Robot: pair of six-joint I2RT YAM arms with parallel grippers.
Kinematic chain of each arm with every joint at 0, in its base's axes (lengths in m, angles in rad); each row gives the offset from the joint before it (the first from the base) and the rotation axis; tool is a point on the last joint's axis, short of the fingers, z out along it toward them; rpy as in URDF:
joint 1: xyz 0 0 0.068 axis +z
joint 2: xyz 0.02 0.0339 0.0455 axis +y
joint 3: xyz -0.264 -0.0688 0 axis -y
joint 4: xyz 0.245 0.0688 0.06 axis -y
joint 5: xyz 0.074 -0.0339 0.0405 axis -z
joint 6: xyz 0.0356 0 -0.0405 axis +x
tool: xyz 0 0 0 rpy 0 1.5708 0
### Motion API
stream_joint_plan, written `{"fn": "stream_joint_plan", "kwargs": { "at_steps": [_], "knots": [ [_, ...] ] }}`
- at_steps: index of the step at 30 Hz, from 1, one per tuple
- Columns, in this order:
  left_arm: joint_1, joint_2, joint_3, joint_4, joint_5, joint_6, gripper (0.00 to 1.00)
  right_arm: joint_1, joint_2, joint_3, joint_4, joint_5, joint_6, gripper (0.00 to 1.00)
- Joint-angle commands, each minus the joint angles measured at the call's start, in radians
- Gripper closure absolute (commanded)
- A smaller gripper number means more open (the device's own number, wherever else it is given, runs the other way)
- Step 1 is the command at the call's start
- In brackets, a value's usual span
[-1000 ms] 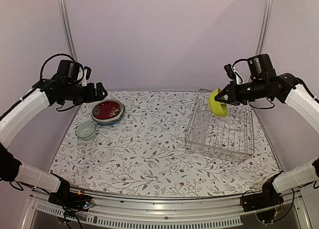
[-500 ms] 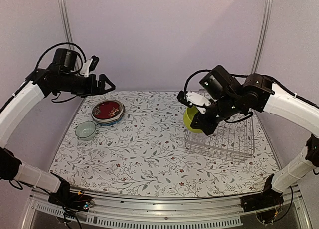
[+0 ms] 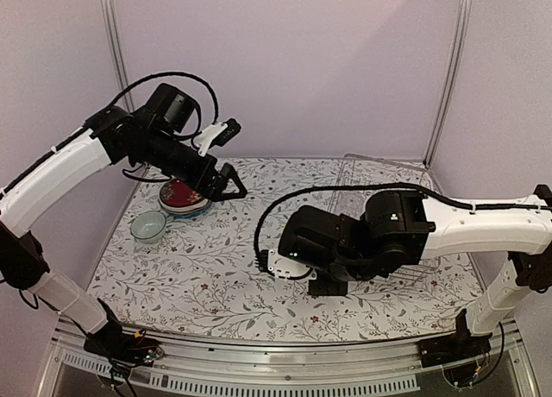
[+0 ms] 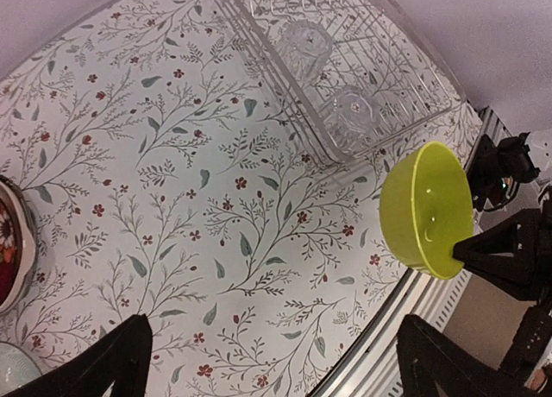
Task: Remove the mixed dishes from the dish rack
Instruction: Pass from the right arm to the left
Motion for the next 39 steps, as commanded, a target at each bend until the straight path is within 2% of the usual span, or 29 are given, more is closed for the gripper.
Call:
{"fn": "stream_joint_plan", "kwargs": {
  "at_steps": [1,7,11,17,26,31,39],
  "knots": [
    [-0.157,0.060,0.046,-0.081,-0.090,0.084,0.00,0.061,0.050,-0.027,0.011,0.119,-0.062,1.00],
    [-0.322,0.160,0.106,-0.108,-0.186,0.115,0.01,0.075,0.069,-0.020,0.005,0.083,-0.055,1.00],
    [-0.381,0.245,0.148,-0.121,-0.208,0.125,0.07,0.084,0.084,-0.014,0.003,0.063,-0.049,1.00],
    [-0.423,0.325,0.218,-0.128,-0.201,0.126,0.14,0.097,0.098,-0.012,0.003,0.072,-0.048,1.00],
    [-0.434,0.424,0.262,-0.169,-0.284,0.108,0.26,0.112,0.097,-0.006,-0.001,0.083,-0.043,1.00],
    [-0.434,0.459,0.271,-0.183,-0.283,0.098,0.40,0.120,0.098,0.001,-0.002,0.105,-0.043,1.00],
    [-0.432,0.480,0.287,-0.187,-0.204,0.084,0.76,0.123,0.100,-0.004,0.000,0.142,-0.034,1.00]
  ]
}}
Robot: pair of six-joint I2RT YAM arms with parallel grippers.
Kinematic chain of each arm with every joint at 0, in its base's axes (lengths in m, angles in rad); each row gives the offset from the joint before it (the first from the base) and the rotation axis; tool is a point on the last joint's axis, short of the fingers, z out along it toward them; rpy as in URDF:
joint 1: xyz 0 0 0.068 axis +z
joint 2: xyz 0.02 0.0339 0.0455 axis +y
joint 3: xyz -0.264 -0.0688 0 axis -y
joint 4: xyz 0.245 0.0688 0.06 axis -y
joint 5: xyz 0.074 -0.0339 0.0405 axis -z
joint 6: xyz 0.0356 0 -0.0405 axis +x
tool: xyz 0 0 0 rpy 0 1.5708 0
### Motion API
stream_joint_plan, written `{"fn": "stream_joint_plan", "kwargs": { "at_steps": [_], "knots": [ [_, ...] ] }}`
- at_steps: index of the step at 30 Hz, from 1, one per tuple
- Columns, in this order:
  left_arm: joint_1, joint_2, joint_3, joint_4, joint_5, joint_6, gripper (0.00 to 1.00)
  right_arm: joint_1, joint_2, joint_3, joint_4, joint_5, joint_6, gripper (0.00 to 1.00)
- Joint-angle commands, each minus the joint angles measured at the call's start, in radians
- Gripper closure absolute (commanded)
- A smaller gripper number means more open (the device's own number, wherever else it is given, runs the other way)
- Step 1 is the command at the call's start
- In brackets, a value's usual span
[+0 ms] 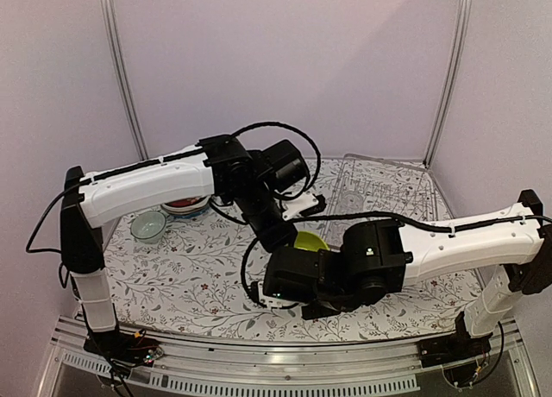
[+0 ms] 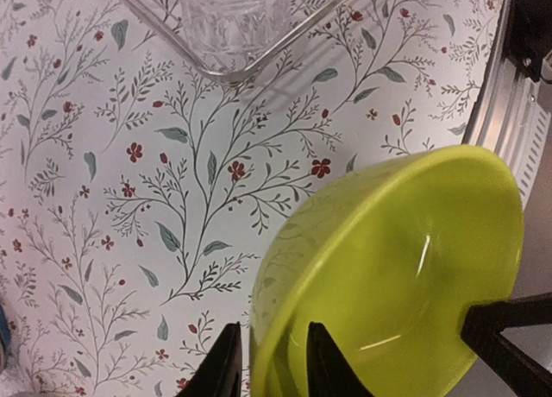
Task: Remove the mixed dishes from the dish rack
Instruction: Pass from the right arm to the left, then place the bowl in the bowl.
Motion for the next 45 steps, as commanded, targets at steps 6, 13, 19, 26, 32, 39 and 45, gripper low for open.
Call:
{"fn": "stream_joint_plan", "kwargs": {
  "at_steps": [6,13,19,26,32,39,45],
  "knots": [
    [-0.012,0.022,0.051,-0.028,0.037,-0.022,1.00,0.009,0.002,0.014,0.000,0.068,0.028,1.00],
    [-0.007,0.028,0.065,-0.037,0.043,-0.035,1.00,0.009,-0.011,0.010,-0.002,0.081,0.040,0.68],
    [0.035,0.021,0.052,-0.034,0.072,-0.056,1.00,0.009,-0.039,0.008,0.006,0.105,0.056,0.36],
    [0.110,0.011,0.015,-0.010,0.083,-0.097,1.00,0.011,-0.126,0.011,0.074,0.127,0.061,0.02],
    [0.193,0.000,-0.036,0.016,0.078,-0.148,1.00,0.011,-0.183,0.017,0.117,0.153,0.065,0.01],
    [0.436,-0.122,-0.168,0.112,0.062,-0.302,1.00,0.009,-0.263,-0.039,0.187,0.204,0.099,0.01],
    [0.660,-0.200,-0.240,0.129,0.007,-0.461,1.00,-0.050,-0.321,-0.072,0.215,0.158,0.179,0.01]
  ]
}}
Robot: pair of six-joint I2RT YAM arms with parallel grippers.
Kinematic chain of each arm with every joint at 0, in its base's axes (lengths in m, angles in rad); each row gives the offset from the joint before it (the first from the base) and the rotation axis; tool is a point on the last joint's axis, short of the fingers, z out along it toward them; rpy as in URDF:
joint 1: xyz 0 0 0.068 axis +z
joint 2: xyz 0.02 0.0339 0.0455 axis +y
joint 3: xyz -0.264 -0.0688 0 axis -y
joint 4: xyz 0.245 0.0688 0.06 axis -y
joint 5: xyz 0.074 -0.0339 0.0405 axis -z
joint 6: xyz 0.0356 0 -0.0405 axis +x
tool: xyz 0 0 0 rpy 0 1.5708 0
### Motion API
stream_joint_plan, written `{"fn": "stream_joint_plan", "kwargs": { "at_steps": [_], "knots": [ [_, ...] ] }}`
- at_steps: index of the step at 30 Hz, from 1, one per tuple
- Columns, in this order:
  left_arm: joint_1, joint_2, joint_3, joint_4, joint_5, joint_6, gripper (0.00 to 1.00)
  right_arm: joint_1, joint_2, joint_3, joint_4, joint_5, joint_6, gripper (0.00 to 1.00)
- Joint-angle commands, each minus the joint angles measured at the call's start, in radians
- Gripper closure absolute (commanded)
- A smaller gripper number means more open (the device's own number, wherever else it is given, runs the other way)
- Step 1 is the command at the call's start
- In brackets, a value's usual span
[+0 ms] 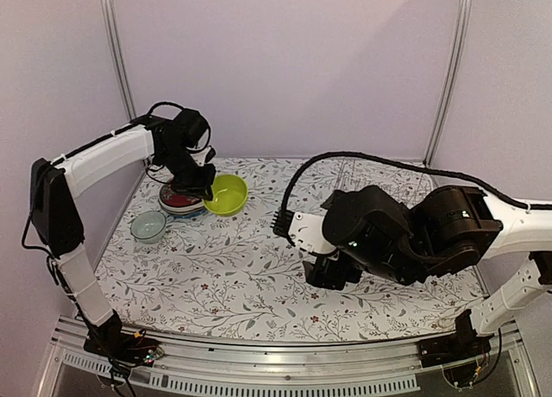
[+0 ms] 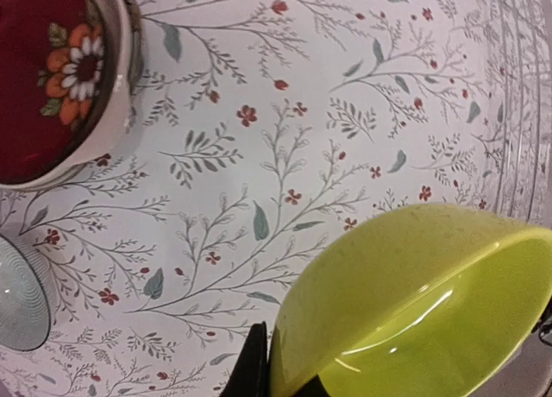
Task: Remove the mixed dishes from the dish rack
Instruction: Place the bowl in the bowl.
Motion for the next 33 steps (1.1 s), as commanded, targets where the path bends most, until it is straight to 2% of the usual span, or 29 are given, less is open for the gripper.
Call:
{"fn": "stream_joint_plan", "kwargs": {
  "at_steps": [1,6,12,19,30,33],
  "knots": [
    [0.123,-0.088,-0.039,0.038,-0.065,-0.142,1.00,-0.058,-0.059,-0.028,0.043,-0.029,0.084,0.01],
    [0.237,-0.117,-0.061,-0.009,-0.165,-0.193,1.00,-0.111,-0.112,-0.059,0.055,-0.079,0.140,0.01],
    [0.393,-0.123,-0.134,-0.044,-0.172,-0.277,1.00,-0.159,-0.138,-0.095,0.071,-0.104,0.206,0.01],
    [0.550,-0.196,-0.290,0.026,-0.131,-0.338,1.00,-0.216,-0.164,-0.123,0.076,-0.140,0.265,0.01],
    [0.640,-0.163,-0.392,0.083,-0.108,-0.347,1.00,-0.254,-0.174,-0.132,0.093,-0.180,0.305,0.01],
    [0.670,-0.143,-0.412,0.118,-0.024,-0.347,1.00,-0.270,-0.177,-0.133,0.088,-0.204,0.319,0.01]
  ]
}}
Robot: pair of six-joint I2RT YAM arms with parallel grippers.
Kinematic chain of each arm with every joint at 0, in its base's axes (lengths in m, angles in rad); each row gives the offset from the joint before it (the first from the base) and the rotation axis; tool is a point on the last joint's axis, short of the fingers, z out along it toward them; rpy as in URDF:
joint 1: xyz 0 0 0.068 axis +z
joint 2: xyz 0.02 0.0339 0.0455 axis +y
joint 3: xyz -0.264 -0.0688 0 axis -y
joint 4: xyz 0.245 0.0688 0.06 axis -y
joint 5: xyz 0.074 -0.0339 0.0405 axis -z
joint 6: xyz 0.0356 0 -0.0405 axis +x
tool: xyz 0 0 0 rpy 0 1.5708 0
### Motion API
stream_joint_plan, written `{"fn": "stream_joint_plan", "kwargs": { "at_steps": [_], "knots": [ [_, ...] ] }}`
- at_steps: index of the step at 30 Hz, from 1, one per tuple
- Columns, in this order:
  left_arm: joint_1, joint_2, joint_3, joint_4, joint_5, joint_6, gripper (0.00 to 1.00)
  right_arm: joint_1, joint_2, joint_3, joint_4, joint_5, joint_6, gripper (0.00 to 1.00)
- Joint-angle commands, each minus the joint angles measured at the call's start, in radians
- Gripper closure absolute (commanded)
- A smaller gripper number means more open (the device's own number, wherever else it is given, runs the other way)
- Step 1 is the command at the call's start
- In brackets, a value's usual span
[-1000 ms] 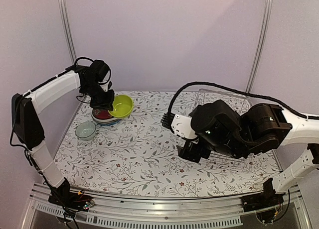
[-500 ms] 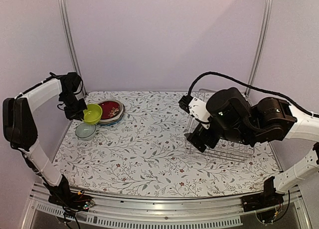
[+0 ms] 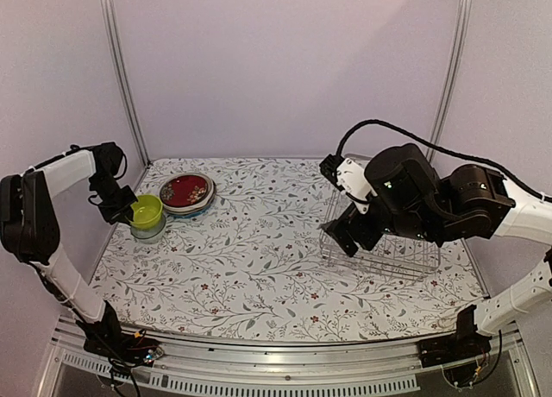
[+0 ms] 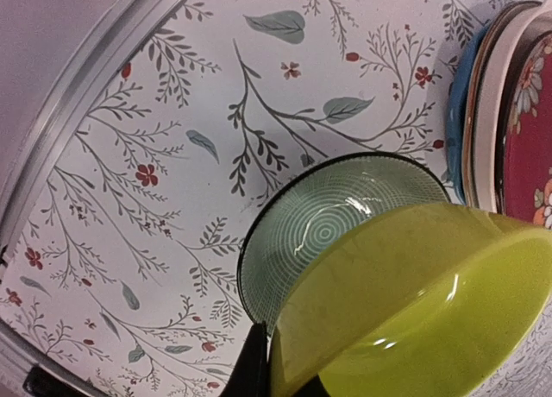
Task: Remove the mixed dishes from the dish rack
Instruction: Place the bowl in the bowl.
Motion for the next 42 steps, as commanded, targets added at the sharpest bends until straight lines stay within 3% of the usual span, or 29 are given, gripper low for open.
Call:
{"fn": "stream_joint_plan", "kwargs": {
  "at_steps": [1,20,38,42],
  "knots": [
    [0.049,0.031,-0.030,0.084,0.098,-0.010,1.00,-0.031,-0.021,-0.011,0.007,-0.043,0.039,0.01],
    [0.056,0.087,-0.069,0.110,0.138,-0.013,0.96,-0.092,-0.046,-0.016,-0.003,-0.094,0.058,0.01],
    [0.056,0.073,-0.042,0.064,0.134,0.011,0.85,-0.099,-0.039,-0.009,-0.007,-0.113,0.050,0.01],
    [0.056,0.045,-0.032,0.040,0.142,0.019,0.56,-0.101,-0.036,-0.004,-0.007,-0.118,0.052,0.01]
  ]
}}
